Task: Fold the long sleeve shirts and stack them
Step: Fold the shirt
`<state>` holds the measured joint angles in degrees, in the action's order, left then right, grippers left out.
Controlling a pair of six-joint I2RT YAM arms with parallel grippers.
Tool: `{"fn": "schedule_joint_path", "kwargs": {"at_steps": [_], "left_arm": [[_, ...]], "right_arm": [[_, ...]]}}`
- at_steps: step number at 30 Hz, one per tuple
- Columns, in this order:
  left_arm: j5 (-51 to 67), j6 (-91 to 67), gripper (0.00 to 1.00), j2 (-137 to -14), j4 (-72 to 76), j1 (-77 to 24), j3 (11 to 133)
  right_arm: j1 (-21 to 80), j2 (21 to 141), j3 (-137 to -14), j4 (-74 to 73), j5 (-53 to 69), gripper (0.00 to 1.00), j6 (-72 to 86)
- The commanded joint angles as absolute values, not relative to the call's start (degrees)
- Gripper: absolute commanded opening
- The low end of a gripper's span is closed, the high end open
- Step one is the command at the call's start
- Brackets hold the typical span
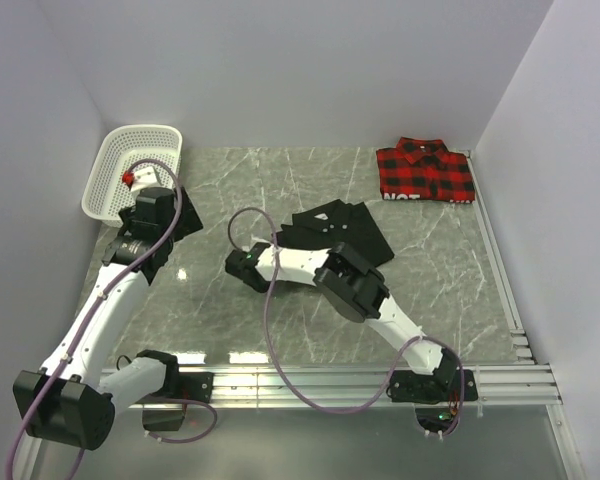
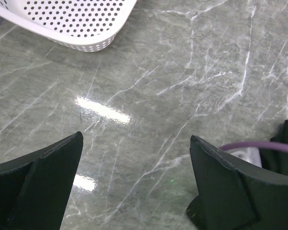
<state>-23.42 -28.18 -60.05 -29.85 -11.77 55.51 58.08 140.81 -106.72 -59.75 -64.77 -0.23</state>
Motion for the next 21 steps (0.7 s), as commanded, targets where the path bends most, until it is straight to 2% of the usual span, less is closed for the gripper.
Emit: {"fn": "schedule_joint_path", "kwargs": {"at_steps": [1,4,8,13,21], "left_arm": [[-24.1,-28.8,0.99,-58.5,-28.7,-11.2,55.2],[-23.9,-29.0,0.99,-58.5,-28.7,-10.8,55.3],[-22.9,-29.4,0.99,-58.4,-28.2,-10.1,55.1],[-20.9,-29.8,0.99,-57.9,-27.2,-9.3,54.7],[-17.2,-31.9,0.99,-60.3,-28.4,-9.3,59.3]], "right_arm": [[60.2,141.1,-108.2,-60.6,-64.3,0.32,1.6],[62.7,139.3,-108.1,-59.0,-60.3,0.50,0.5],[66.3,133.7,-106.3,-54.6,-50.3,0.65,-3.3],[69.8,125.0,-106.3,-52.7,-38.3,0.66,-1.7],[65.8,108.0,-92.0,-46.2,-30.2,0.63,3.8]]}}
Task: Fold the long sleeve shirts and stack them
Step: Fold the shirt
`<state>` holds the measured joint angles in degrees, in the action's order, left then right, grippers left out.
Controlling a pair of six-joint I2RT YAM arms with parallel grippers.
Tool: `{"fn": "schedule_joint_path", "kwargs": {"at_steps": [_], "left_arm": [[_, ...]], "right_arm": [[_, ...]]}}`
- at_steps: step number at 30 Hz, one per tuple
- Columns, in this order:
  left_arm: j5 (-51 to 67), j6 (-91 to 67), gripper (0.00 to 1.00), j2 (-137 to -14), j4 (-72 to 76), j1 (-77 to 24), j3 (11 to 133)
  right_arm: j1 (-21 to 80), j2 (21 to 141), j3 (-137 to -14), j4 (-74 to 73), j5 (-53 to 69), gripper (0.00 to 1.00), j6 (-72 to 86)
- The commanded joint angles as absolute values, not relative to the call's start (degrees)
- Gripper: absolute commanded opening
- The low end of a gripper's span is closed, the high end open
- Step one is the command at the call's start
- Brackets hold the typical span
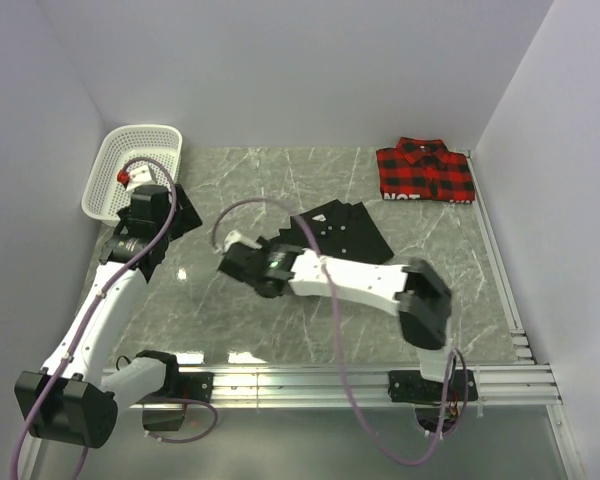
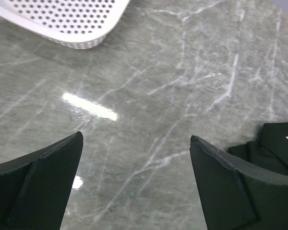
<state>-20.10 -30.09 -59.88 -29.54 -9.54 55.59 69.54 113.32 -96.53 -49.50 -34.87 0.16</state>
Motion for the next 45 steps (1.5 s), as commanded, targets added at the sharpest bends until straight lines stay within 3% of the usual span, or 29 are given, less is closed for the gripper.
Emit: {"fn": "schedule_joint_path", "kwargs": {"at_steps": [1,11,15,31,45], "left_arm": [[-15.7,-32.4,0.99,-60.6,-28.7,-9.2,60.4],[4.6,-40.2,0.93,-72.0,-22.9,-10.0,61.4],[9.4,-45.1,0.77,-78.0,-16.5,-14.3,59.7],[13.2,-52.6,0.66,-99.8,1.6,-22.1,56.8],[14.1,-53.9,0.42,-105.6,9.9,-22.2,50.4]], "right_arm": [[64.7,104.5,-88.2,-45.2,-28.4,0.63,5.5],[47.6,84.8,-67.3,-27.0,-11.1,0.61,16.0],[44.2,82.8,-64.5,-19.2,-5.7,0.58,17.9],[39.7,99.7,-75.5,-9.8,-2.3,0.50,18.5],[40.0,110.6,-83.0,-10.1,-2.7,0.49,15.5]]}}
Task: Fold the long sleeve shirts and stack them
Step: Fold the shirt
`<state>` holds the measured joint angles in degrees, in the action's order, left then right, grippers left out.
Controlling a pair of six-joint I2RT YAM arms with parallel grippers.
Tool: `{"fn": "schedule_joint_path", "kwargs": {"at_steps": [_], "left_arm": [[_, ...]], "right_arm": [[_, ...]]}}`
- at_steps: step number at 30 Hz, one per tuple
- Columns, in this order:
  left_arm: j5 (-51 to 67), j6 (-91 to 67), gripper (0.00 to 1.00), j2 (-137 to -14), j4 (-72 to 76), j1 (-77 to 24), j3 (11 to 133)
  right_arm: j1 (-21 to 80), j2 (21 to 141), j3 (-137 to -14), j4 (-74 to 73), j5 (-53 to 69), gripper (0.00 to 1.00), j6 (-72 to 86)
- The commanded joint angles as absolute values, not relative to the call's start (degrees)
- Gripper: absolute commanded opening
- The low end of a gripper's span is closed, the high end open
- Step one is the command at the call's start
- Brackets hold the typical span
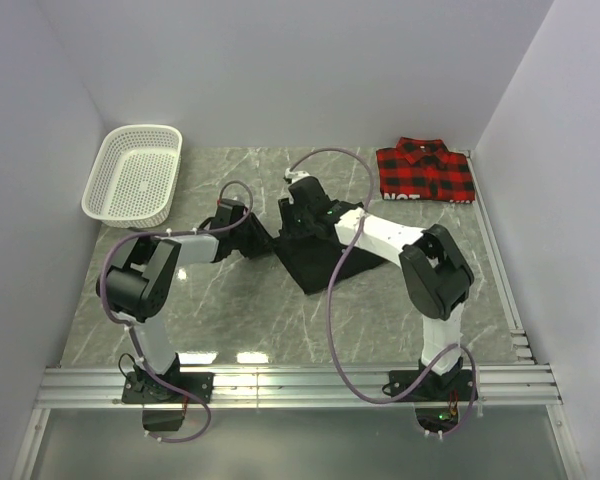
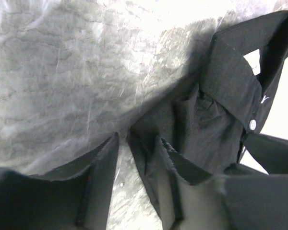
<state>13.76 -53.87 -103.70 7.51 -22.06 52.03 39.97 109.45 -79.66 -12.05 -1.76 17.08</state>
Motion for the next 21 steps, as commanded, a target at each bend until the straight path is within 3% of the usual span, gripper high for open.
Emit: {"fn": "schedule_joint_path", "kwargs": {"at_steps": [1,13,21], "left_arm": [[14.7,-53.9,0.38,-105.9,10.5,-22.2,50.0],[17.5,-55.4,0.16,-108.4,17.0,-22.2,46.4],[18.1,-56.6,0.09,-109.1,19.5,-21.9,44.7]], "right_arm": [[40.3,111.0,-83.8,-10.3,-3.3,0.49,14.8],[44.9,117.7,-91.5,-15.4,-12.8,0.49,9.4],[46.4,123.7,-96.1,-19.2,-18.1,0.50,9.0]]}}
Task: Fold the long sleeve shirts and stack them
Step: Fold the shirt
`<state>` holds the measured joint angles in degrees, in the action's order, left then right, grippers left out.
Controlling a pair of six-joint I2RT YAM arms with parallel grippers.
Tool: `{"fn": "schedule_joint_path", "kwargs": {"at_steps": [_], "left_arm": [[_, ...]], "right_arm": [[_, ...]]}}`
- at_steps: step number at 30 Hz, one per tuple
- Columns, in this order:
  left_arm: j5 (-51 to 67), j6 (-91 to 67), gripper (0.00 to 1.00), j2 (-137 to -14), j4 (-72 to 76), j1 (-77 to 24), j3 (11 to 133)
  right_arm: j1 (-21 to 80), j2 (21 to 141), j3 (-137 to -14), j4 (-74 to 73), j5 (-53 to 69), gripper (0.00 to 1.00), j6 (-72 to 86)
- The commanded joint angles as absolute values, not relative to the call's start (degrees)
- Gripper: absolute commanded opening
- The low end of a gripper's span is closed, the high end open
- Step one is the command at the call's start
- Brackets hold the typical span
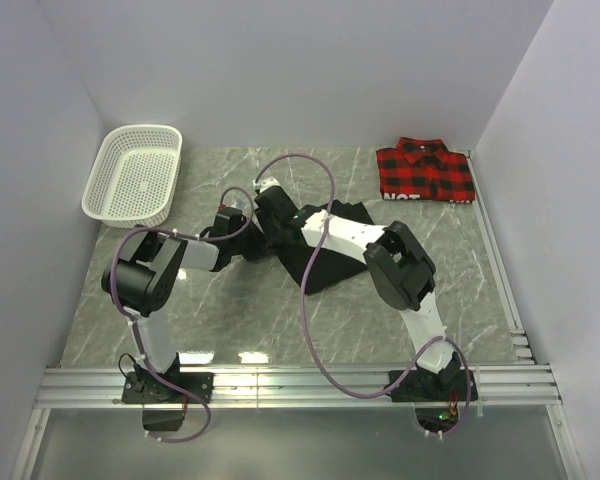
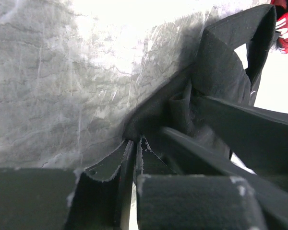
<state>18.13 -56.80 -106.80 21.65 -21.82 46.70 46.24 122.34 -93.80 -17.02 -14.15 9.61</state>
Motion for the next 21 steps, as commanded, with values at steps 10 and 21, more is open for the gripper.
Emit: {"fn": "schedule_joint_path", "kwargs": {"at_steps": [10,21], "left_arm": [[19.0,-57.4,0.08,-109.7,20.9,-21.6,43.8],[19.0,-57.4,0.07,-109.6,21.1,-21.7,43.9]], "right_arm": [[46.5,124.4,-94.5,-18.2,-22.8,0.31,9.4],[47.0,118.9,-89.5,-14.0,-18.4,0.00,8.8]]}}
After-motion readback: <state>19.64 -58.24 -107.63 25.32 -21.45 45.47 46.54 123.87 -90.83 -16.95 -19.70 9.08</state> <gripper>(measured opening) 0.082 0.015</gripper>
